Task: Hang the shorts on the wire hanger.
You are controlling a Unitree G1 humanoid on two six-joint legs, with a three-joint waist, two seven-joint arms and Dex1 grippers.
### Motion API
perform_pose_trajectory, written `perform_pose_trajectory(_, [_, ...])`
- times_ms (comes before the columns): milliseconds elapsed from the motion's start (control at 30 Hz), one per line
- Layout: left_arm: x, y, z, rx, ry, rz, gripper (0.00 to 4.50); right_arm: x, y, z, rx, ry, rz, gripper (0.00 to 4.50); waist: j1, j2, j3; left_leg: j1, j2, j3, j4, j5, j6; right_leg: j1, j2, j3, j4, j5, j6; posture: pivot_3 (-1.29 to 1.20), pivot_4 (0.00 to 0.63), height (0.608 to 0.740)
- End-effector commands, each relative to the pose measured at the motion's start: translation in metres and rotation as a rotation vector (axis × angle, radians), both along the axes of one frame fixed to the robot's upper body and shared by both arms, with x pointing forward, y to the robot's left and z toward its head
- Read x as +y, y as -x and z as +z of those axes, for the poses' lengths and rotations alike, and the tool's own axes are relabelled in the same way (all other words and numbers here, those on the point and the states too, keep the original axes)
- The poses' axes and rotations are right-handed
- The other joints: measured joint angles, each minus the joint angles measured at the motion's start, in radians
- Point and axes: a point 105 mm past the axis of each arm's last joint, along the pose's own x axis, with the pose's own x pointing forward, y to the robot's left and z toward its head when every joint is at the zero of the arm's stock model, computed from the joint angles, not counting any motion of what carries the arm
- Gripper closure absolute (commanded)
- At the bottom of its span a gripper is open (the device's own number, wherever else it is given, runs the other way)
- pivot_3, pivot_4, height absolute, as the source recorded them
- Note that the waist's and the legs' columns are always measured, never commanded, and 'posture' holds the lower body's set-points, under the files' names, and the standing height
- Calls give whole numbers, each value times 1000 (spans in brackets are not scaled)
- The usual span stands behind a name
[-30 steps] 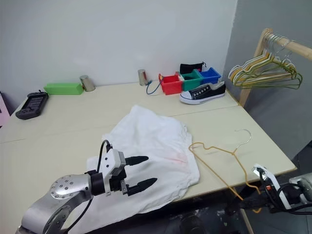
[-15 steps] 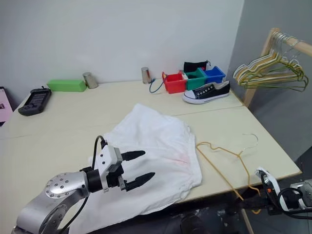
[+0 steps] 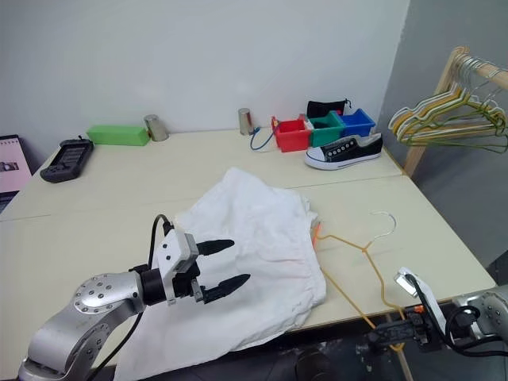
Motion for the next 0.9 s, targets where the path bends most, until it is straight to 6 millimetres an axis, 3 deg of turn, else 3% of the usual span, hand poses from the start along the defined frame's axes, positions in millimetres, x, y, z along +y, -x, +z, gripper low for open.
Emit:
perform_pose_trajectory(33, [-4,-7,11,-73,-5,-4,41,13,-10,-10,43,-22,-38,4500,1,-1,0,0,0,0,0,0,0,0,0,0,0,0,0,-283,48,740])
perform_pose_trajectory(300, [-3,-9,14,-93,-11,15,41,19,-8,-21,146,-32,-67,4500,13,0,0,-2,0,0,0,1,7,1,0,1,0,0,0,-254,46,740])
perform_pose_trajectory(667, [-1,-10,13,-110,-36,22,41,36,-48,-19,201,-184,-202,4500,56,1,1,-2,0,0,0,0,9,0,1,1,0,0,0,-243,45,740])
perform_pose_trajectory(900, [-3,-11,14,-115,-33,14,41,39,-69,-13,164,-215,-266,4500,41,-2,0,-1,1,0,0,0,8,1,2,3,0,0,0,-256,42,740])
